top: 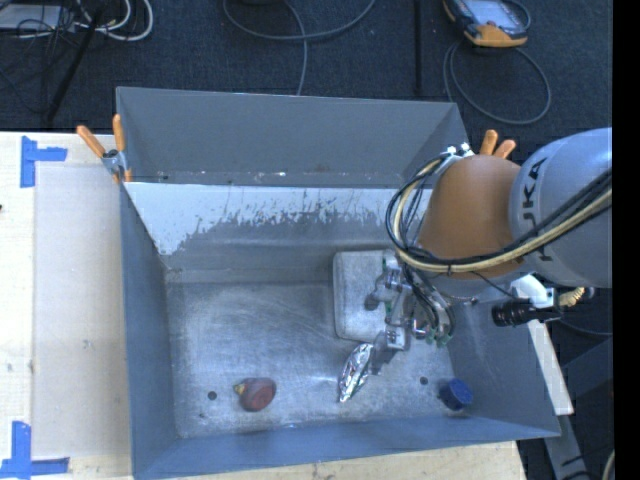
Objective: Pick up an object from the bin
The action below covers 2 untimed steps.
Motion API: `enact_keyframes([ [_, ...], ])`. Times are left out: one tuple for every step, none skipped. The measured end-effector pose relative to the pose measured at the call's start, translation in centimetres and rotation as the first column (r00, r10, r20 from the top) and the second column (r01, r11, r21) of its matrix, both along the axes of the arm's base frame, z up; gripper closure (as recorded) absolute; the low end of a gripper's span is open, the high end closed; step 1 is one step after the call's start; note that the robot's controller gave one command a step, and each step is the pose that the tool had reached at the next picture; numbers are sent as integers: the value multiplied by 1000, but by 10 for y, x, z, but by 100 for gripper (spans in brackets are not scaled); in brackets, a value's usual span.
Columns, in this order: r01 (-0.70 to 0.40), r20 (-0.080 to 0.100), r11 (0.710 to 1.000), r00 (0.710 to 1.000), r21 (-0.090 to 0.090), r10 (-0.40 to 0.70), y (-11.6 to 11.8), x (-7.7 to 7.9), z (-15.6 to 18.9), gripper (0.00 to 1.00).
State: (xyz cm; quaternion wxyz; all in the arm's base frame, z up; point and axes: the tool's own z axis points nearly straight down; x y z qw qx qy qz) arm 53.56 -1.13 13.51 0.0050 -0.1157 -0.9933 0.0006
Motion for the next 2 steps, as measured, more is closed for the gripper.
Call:
enact_keyframes([
  [-96, 28, 995, 995, -1, 96, -4, -2, -31, 0],
  [-257, 33, 966, 966, -6, 258, 0, -1, -37, 0],
])
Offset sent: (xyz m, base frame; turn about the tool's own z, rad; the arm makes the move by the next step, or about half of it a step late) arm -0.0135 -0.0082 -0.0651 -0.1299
